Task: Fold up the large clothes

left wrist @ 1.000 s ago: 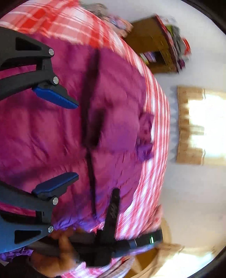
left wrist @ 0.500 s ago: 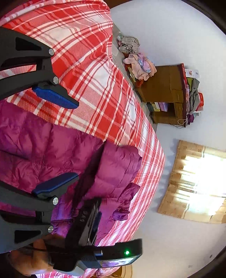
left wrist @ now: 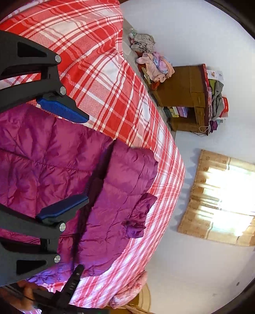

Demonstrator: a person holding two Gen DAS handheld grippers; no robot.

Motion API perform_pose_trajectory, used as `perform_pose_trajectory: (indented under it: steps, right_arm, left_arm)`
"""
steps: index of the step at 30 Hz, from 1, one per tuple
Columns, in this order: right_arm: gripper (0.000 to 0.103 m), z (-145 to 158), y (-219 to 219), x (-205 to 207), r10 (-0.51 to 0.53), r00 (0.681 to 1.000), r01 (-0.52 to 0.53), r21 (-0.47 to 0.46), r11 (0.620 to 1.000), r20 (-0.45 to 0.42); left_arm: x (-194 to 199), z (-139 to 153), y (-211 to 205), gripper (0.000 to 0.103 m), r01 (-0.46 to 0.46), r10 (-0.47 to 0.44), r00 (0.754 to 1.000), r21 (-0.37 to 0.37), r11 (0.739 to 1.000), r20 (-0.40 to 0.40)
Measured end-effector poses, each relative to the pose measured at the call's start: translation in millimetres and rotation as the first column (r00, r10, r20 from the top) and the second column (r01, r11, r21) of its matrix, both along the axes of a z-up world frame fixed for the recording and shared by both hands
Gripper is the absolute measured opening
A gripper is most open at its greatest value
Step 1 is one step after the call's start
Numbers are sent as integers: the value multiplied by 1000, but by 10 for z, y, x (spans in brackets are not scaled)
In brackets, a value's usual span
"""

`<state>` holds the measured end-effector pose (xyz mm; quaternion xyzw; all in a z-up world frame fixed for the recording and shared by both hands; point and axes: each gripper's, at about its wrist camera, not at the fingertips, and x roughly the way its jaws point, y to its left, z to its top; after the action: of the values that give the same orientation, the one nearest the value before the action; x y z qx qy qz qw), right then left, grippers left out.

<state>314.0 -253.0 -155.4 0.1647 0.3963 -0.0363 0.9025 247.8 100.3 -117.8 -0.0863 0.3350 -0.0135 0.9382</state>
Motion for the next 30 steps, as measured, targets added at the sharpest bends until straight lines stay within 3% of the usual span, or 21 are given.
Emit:
perform_pose_trajectory:
  steps: [2,5,7,11,14,18,24,30]
  right_arm:
    - [29,-28,-130,-107,-68,997,67,-51,996,-29]
    - [30,136,-235,-220,-104,994,105,-35,994,46]
    - [30,305,-157,-174,-50,993,55,-44,998,104]
    - [30,482,161,90,72,987,-60,-89,994,141]
    - [30,394,402,338,148,985,-138,-108,985,93]
    - [27,37,403,508,194,980,-199,-186,962,-44]
    - [26,-234,159,318,188,977,-203,-186,961,-95]
    - [26,-237,172,263,194,977,-209,-204,957,-88]
  left_arm:
    - [7,19,-18,76,2,-2,1000,24,1000,5]
    - [82,89,-38,76,-7,6,1000,62,998,16]
    - [157,157,-63,76,-16,13,999,89,996,30]
    - [425,332,-174,76,-33,22,997,173,984,68]
    - [710,416,-244,76,-55,38,997,241,969,72]
    - [1049,438,-263,76,-63,48,997,276,959,61]
    - [1472,185,-383,76,-78,77,997,325,942,17]
    - [1677,-396,-331,76,-138,181,979,337,931,-98]
